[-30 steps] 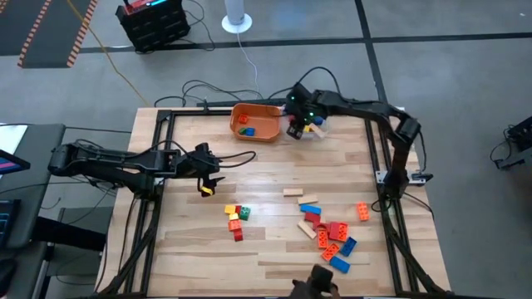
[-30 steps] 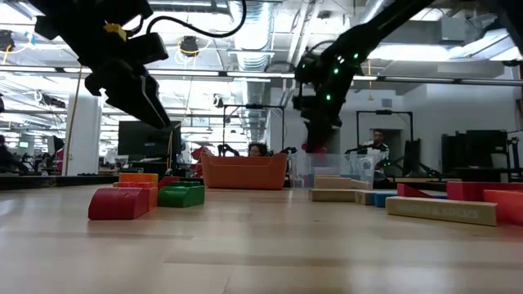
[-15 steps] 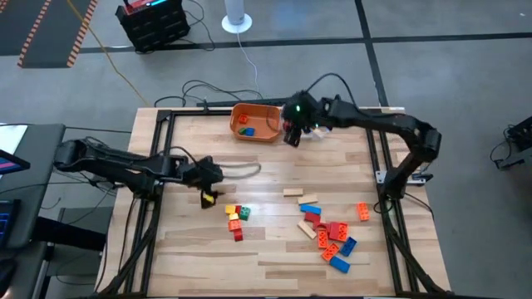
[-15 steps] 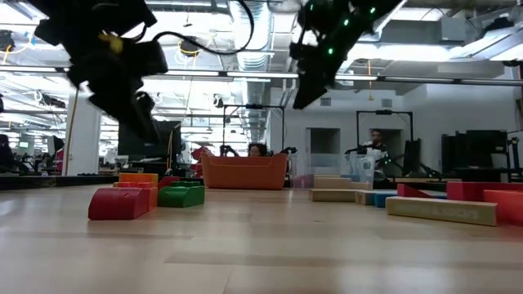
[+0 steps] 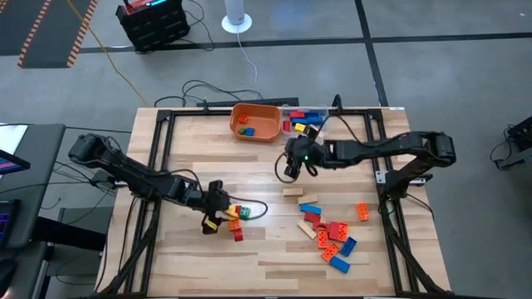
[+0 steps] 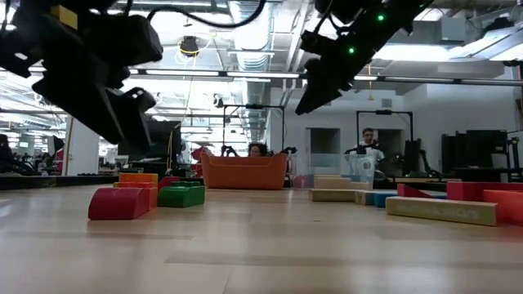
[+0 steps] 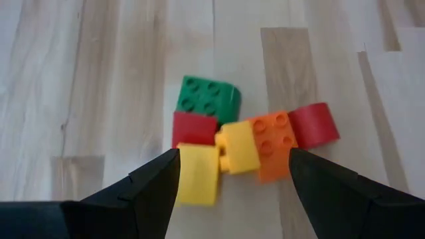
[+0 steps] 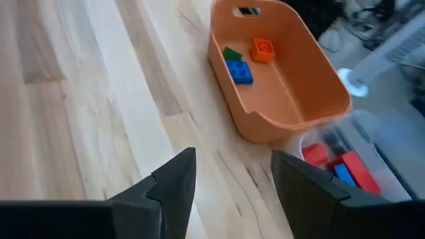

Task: Sort blocks by size
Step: Put the bottom yellow small game piece into the orange bin

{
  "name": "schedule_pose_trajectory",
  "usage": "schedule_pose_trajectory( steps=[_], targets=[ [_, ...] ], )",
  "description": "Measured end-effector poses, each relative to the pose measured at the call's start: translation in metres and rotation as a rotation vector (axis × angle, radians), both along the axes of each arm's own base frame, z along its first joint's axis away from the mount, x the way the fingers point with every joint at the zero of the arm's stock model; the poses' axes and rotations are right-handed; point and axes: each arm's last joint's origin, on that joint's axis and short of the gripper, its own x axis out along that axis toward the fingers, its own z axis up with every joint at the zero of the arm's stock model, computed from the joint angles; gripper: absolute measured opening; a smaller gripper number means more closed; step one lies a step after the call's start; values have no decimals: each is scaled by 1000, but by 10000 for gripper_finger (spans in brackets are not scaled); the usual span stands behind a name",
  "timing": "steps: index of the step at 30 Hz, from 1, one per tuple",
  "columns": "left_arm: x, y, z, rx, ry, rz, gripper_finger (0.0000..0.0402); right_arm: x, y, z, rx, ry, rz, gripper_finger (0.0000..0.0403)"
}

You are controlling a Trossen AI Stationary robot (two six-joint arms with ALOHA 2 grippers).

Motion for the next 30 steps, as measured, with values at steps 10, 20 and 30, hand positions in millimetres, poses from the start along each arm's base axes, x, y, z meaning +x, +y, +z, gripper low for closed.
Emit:
schedule_pose_trajectory(
  steps=[10,20,30],
  targets=[
    [19,-25,-28,79,-1,-28,274,0,24,-4,-35,-12,-24,225],
    [22,-25,-34,126,-4,17,215,0,20,-5,-45,5,-29,225],
    [19,-23,-37,152,31,29,89,0,20,-5,-50,10,-24,225]
  ],
)
